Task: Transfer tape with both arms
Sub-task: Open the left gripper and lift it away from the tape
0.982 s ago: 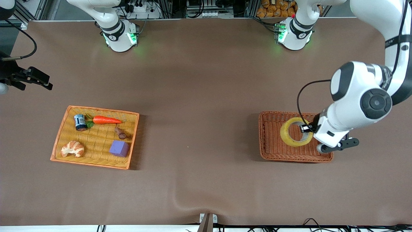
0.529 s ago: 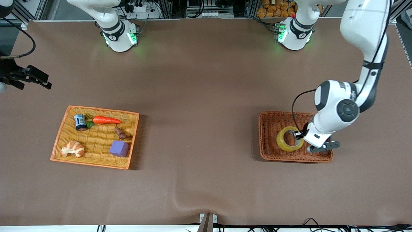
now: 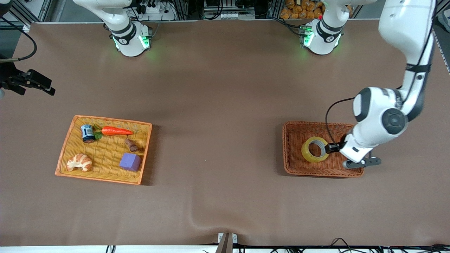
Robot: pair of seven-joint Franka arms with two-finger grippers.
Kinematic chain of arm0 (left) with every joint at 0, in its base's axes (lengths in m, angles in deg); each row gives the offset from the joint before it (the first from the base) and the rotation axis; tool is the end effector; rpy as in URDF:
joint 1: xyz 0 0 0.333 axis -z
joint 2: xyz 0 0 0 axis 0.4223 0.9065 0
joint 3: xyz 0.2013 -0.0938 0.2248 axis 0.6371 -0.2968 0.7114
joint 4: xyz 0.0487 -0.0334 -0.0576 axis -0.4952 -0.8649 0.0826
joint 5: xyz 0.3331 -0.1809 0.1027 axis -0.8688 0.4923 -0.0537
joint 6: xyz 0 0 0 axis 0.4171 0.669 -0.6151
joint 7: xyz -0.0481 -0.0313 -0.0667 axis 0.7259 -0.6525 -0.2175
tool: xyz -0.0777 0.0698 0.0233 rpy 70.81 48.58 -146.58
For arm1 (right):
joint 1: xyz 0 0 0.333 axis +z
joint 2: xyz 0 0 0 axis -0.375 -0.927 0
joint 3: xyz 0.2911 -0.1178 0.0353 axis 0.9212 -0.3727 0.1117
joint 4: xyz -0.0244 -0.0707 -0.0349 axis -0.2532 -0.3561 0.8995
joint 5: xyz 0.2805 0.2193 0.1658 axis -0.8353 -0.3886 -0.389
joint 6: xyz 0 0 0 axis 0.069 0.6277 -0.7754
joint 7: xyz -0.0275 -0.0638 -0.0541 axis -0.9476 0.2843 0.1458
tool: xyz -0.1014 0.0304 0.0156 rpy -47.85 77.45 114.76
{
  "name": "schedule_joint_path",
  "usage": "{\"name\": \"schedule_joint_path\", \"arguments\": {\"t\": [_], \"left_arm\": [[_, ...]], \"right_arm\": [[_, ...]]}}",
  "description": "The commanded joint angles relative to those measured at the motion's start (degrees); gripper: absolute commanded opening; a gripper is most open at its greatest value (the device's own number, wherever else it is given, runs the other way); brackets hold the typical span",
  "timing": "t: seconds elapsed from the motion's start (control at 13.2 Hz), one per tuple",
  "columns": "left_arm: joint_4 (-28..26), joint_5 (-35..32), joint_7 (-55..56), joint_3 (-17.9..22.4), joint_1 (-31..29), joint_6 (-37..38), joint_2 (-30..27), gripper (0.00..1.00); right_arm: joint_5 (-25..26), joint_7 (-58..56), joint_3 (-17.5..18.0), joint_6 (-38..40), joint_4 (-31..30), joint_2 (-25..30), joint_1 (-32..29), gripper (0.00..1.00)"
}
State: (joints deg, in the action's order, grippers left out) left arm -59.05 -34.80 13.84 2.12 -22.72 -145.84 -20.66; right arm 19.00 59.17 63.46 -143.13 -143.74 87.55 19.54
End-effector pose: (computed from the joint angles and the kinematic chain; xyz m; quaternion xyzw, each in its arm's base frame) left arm 0.6490 -0.0732 0.3267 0.9987 0.0500 0.0034 0.0063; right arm 0.5339 -0.0344 0.6181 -0.9998 0.0182 -0.0011 0.0114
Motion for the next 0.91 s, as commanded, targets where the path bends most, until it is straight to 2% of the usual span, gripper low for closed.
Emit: {"name": "schedule_joint_path", "arguments": {"t": [0.0,0.23,0.45,0.83], "left_arm": [[9.7,-1.6,-1.8,-0.4,-0.5,10.9,-1.9,1.00],[17.7,-1.5,-4.5,-0.6,-1.5,17.1,-3.6,1.00],[21.2,-0.8,-4.6,-0.7,-2.3,26.8,-6.2,1.00],[21.7,-0.9,-4.8,-0.6,-2.2,32.4,-11.1,1.00]], "right_arm": [[-0.1,0.8,0.7,1.0,2.5,-0.2,-0.1,1.00],[0.1,0.8,0.6,0.9,3.6,-0.3,0.2,1.00],[0.7,0.7,0.4,0.6,4.1,-0.3,-0.2,1.00],[0.7,0.7,0.4,0.3,4.3,-0.4,-0.1,1.00]]}}
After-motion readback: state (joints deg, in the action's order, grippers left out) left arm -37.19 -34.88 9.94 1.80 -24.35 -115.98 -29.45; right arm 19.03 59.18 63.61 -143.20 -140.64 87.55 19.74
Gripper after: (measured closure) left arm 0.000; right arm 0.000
